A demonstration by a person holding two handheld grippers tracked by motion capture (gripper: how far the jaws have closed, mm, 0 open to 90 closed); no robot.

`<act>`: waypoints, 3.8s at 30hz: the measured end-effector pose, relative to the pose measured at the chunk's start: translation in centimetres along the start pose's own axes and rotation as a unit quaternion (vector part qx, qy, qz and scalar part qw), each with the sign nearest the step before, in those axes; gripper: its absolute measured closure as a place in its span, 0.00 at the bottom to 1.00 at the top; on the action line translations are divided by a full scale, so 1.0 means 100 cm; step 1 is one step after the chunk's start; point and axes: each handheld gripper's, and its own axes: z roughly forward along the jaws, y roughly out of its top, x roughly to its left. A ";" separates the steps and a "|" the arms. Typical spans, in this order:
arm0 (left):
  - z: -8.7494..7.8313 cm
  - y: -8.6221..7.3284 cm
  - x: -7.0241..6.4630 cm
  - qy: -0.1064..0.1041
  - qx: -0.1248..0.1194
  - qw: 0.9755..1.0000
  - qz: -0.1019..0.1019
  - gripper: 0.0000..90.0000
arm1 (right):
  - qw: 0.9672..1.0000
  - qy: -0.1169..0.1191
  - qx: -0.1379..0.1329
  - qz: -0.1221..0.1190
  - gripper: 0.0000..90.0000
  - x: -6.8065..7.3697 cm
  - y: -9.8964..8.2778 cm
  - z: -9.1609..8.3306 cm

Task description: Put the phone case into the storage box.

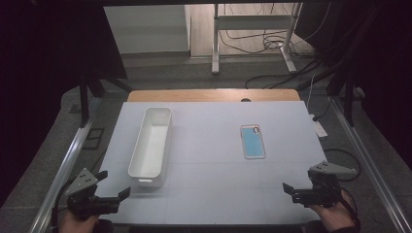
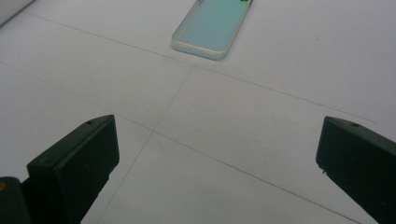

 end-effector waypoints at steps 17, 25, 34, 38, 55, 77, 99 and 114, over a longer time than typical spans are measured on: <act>0.001 0.001 -0.001 -0.001 0.006 1.000 0.006 0.01 | 1.000 0.004 0.005 -0.007 0.00 -0.003 0.014 0.011; 0.002 0.001 -0.001 -0.001 0.008 1.000 0.006 0.01 | 1.000 0.007 0.006 -0.010 0.00 -0.005 0.022 0.019; 0.002 0.001 -0.001 -0.001 0.009 1.000 0.007 0.01 | 1.000 0.011 0.008 -0.014 0.00 -0.009 0.036 0.030; 0.002 0.001 -0.001 -0.001 0.009 1.000 0.007 0.01 | 1.000 0.011 0.009 -0.016 0.00 -0.010 0.041 0.034; 0.002 0.001 -0.001 -0.003 0.009 1.000 0.007 0.01 | 1.000 0.013 0.013 -0.025 0.00 -0.014 0.059 0.049; 0.002 0.001 0.000 -0.003 0.008 1.000 0.007 0.01 | 0.999 0.012 0.032 -0.034 0.00 -0.022 0.080 0.079; 0.002 0.001 0.000 -0.004 0.008 1.000 0.005 0.01 | 0.998 0.007 0.049 -0.039 0.00 -0.031 0.098 0.112; 0.002 0.001 0.001 -0.005 0.008 1.000 0.004 0.01 | 0.998 0.006 0.058 -0.031 0.00 -0.036 0.113 0.130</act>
